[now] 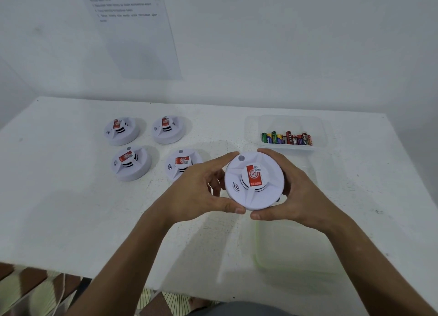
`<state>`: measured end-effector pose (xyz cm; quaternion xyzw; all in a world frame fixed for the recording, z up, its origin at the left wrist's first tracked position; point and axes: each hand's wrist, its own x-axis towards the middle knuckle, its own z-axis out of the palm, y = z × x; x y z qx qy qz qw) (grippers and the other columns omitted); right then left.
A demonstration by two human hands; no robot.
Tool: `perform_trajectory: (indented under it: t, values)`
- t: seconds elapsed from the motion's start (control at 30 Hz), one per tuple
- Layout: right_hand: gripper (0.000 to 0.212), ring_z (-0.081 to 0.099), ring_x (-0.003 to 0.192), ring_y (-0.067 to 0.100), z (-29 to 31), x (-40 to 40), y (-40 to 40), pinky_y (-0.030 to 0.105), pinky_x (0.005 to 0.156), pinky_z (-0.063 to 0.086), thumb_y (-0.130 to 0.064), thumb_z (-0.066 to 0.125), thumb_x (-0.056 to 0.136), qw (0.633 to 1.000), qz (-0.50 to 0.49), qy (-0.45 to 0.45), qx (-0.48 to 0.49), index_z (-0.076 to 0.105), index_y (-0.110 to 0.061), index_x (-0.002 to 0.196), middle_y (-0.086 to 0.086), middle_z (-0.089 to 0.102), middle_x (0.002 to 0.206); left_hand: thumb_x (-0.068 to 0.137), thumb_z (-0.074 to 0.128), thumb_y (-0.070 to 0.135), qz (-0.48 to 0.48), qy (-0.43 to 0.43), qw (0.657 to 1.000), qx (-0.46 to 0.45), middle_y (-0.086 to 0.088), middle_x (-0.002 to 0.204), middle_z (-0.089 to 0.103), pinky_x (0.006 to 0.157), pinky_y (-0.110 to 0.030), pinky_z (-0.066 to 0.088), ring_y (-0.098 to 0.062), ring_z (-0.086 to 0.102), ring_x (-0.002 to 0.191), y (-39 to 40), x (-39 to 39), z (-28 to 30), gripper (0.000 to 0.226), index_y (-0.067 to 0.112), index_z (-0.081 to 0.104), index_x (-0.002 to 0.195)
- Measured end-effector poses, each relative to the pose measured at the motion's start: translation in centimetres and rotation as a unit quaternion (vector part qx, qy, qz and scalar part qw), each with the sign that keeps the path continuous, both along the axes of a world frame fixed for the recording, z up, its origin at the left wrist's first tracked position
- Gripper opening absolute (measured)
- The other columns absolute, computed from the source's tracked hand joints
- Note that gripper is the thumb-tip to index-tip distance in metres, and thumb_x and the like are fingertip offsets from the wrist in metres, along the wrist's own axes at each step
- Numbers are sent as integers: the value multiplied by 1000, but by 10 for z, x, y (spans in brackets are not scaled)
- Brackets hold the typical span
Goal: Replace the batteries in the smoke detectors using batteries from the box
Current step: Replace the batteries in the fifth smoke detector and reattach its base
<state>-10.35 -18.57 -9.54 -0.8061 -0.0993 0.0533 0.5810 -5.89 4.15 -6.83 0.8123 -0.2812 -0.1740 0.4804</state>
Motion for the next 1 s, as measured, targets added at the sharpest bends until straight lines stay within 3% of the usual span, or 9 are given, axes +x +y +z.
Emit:
perform_trajectory:
  t: [0.17, 0.8, 1.0]
  values:
    - [107, 54, 127, 6, 0, 1, -1, 20, 99, 49, -2, 93, 56, 1000, 0, 0, 3, 37, -16, 147, -6, 54, 141, 69, 86, 32, 3, 5, 1000, -5, 12, 96, 69, 61, -18, 48, -4, 48, 62, -1, 0, -2, 87, 44, 40, 142]
    - [105, 55, 123, 1, -1, 7, 2, 14, 92, 50, -2, 92, 58, 1000, 18, 14, 1, 37, -19, 146, -12, 56, 137, 68, 85, 40, 8, -2, 999, 31, 16, 96, 68, 62, -17, 49, -4, 53, 64, 6, 8, -8, 91, 45, 35, 144]
    - [104, 55, 124, 5, -3, 13, 7, 19, 96, 51, -6, 93, 58, 1000, 12, 7, -2, 39, -19, 145, -11, 56, 136, 69, 84, 42, 8, -8, 999, 49, 17, 101, 65, 63, -18, 51, -5, 57, 71, 11, 12, -12, 91, 46, 33, 145]
